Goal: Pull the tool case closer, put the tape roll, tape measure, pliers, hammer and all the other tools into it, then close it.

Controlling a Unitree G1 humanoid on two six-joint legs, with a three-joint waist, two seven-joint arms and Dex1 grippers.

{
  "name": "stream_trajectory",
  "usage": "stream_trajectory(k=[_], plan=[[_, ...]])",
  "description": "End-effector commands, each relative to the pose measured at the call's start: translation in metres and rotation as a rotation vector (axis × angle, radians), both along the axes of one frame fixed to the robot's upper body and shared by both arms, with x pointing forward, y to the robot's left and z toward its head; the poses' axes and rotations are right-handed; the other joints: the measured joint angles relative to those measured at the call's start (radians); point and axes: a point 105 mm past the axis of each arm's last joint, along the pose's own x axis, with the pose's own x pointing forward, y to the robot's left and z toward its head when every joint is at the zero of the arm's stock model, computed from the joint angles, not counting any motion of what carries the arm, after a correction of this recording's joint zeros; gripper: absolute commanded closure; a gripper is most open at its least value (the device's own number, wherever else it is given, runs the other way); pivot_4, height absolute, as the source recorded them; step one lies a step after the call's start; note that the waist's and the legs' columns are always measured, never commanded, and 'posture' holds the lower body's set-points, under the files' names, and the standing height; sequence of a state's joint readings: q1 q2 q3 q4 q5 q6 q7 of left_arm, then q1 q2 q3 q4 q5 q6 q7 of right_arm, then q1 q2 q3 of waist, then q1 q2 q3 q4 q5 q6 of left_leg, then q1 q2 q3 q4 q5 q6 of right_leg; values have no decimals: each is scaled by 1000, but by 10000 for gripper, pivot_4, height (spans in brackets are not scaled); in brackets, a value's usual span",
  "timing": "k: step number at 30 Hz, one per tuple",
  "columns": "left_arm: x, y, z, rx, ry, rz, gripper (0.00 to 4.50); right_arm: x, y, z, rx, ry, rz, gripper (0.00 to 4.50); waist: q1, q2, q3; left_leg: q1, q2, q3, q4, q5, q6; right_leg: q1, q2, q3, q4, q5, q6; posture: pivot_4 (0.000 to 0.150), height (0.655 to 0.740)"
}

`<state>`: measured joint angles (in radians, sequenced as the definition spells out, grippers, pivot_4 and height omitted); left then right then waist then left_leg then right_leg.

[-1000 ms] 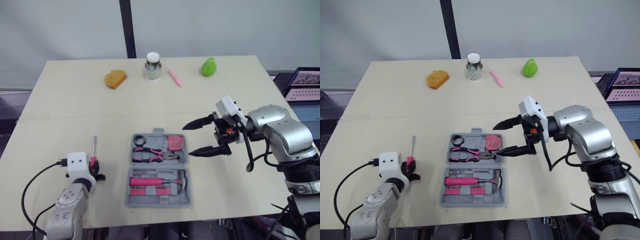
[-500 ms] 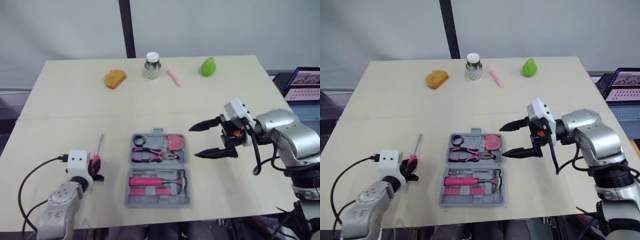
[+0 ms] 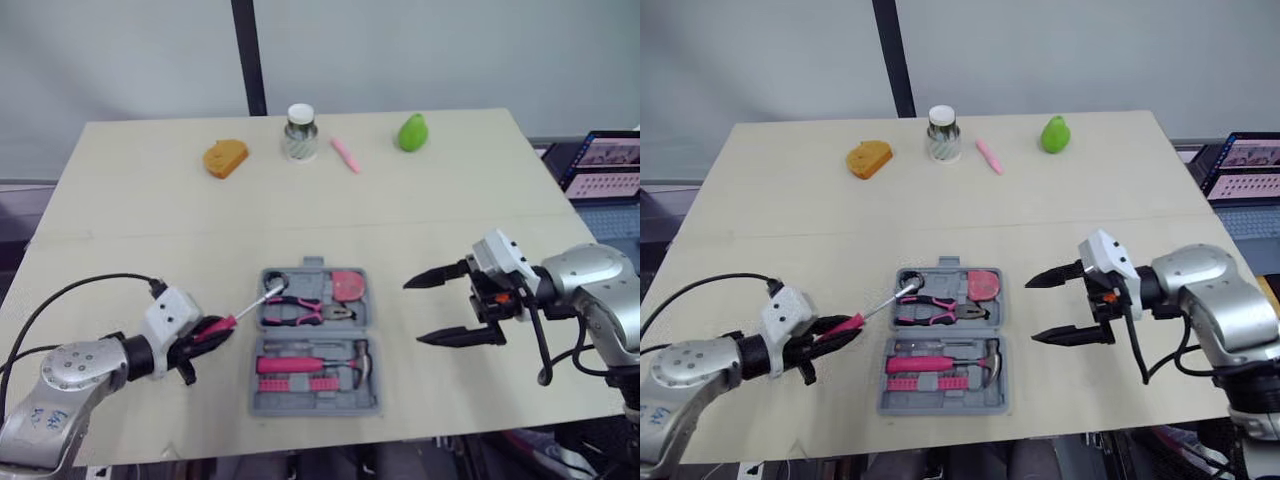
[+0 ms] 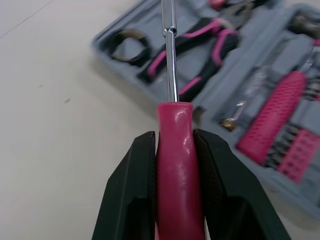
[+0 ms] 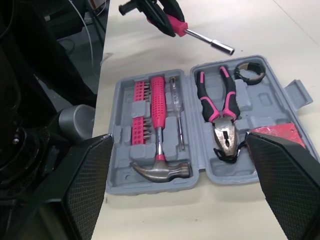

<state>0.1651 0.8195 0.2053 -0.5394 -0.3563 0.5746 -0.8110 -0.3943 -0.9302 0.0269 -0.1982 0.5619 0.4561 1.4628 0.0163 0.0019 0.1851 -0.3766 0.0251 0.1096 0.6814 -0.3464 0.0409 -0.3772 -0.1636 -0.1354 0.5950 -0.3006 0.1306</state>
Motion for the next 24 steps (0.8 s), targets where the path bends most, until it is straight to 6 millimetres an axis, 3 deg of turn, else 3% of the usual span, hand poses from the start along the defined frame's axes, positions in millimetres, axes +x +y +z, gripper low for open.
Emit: stream_trajectory(k=[1, 6, 10, 24], plan=[[-14, -17, 9, -9, 15, -169, 38455, -11, 0, 13, 0, -55, 42, 0, -2, 1, 0, 0, 1, 0, 0, 0, 0, 0, 1, 0, 0, 0, 0, 1500, 7400], [-42, -38, 1, 2, 131, -342, 38455, -25, -3, 7, -44, -47, 68, 0, -2, 2, 2, 0, 1, 0, 0, -1, -1, 0, 7, 1, 0, 0, 0, 1500, 7400], [-51, -47, -6, 26, 160, -399, 38455, -30, -3, 5, -51, -44, 71, 0, -2, 3, 2, 0, 2, 1, 0, -1, -1, 0, 9, 2, -1, 0, 0, 1500, 7400], [-43, -62, -26, 163, 168, -467, 38455, -48, -1, -1, -93, -58, 74, 0, 6, 3, 2, 1, 5, 2, 1, -1, -1, 0, 12, 4, -1, 0, 0, 1500, 7400]])
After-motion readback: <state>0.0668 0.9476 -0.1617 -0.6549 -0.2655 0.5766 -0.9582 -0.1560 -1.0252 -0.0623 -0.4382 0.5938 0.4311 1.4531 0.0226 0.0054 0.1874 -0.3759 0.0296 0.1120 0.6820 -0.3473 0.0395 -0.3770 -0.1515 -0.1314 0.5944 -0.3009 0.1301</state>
